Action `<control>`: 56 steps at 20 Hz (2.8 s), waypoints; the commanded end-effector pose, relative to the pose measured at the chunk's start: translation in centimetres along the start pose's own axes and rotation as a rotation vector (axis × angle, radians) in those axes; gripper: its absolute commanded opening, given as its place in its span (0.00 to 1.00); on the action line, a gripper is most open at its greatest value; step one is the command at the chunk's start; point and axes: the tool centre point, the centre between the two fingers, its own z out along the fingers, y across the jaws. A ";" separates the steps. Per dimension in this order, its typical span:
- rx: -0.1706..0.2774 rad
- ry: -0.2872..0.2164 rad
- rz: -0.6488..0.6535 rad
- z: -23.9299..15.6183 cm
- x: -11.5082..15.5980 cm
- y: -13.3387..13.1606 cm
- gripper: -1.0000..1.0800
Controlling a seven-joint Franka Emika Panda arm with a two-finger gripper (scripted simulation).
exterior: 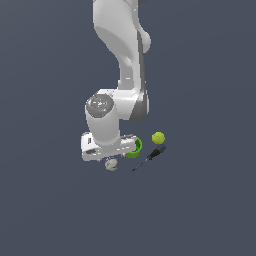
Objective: Pick up a designated object from a clutter of objects.
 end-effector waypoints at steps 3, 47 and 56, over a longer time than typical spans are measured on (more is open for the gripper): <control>0.000 -0.005 -0.019 1.7 -0.3 0.5 0.96; -0.002 0.001 -0.022 3.3 -0.2 0.0 0.00; -0.002 -0.001 -0.022 -4.7 -0.5 -1.5 0.00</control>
